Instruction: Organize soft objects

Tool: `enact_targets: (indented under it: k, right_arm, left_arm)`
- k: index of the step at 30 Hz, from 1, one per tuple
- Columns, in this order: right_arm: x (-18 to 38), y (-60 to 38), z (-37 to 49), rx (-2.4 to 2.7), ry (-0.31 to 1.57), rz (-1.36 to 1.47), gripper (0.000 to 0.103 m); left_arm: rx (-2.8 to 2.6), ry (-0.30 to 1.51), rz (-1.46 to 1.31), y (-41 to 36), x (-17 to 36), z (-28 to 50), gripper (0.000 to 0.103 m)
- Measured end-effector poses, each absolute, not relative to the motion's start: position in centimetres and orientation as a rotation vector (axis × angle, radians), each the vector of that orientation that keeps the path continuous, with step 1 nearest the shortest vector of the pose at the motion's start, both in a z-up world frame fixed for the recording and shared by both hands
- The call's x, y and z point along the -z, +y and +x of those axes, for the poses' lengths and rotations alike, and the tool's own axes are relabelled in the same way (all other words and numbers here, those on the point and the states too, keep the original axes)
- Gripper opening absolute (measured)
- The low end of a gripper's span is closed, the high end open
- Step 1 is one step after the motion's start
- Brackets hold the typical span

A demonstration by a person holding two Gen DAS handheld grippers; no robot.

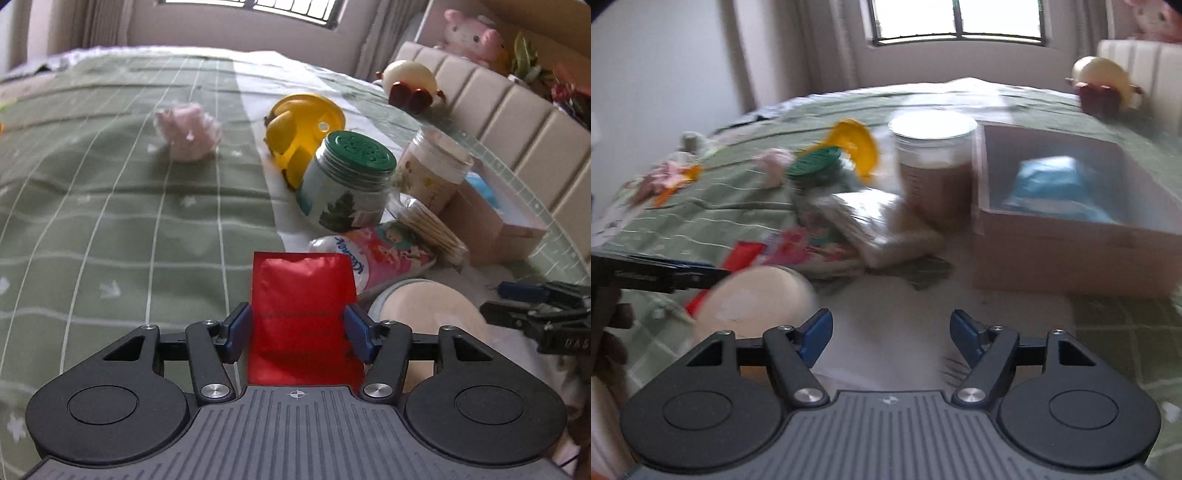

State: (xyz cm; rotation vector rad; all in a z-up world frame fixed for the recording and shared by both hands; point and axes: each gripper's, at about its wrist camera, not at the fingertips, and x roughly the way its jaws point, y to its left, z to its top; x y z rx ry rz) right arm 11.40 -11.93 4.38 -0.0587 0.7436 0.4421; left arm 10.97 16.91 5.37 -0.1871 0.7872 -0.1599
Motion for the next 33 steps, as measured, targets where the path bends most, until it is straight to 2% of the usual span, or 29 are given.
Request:
enact_targets:
  k: [3,7,8,11,15,16,18,26,33]
  right_arm:
    - [-3.4,-12.0,11.5,-0.384,0.767,-0.101,0.074]
    - [-2.9,-11.8,11.1,-0.390,0.761,-0.138,0.089]
    - [-2.8,-11.7,11.2,-0.403,0.768,-0.134,0.095]
    - [-2.4,-11.6,11.2,-0.421,0.781,-0.110,0.103]
    - [-2.3,-11.6,11.1,-0.422,0.789,-0.110,0.103]
    - [-2.4,-11.7,11.2,-0.425,0.797,-0.099,0.103]
    - [-2.4,-11.7,11.4,-0.429,0.809,-0.096,0.103]
    - [-2.8,-11.6,10.3,-0.465,0.775,-0.156,0.102]
    - [-5.8,-11.7,8.3,-0.551,0.663,-0.096,0.101]
  left_arm:
    - [0.167,0.803,-0.152,15.6,-5.0,12.1,0.069]
    - [0.157,0.800,0.016,13.4,-4.6,12.7,0.069]
    - [0.155,0.797,0.031,13.2,-4.5,12.8,0.069]
    - [0.146,0.788,-0.015,13.9,-4.5,12.9,0.065]
    - [0.147,0.762,-0.142,16.1,-4.6,12.2,0.049]
    - [0.144,0.760,-0.184,16.7,-4.6,12.1,0.039]
    - [0.120,0.759,-0.268,18.0,-4.7,11.9,0.011]
    - [0.102,0.715,-0.359,20.1,-4.8,10.4,0.010]
    - [0.121,0.661,-0.373,20.6,-5.7,9.7,0.010]
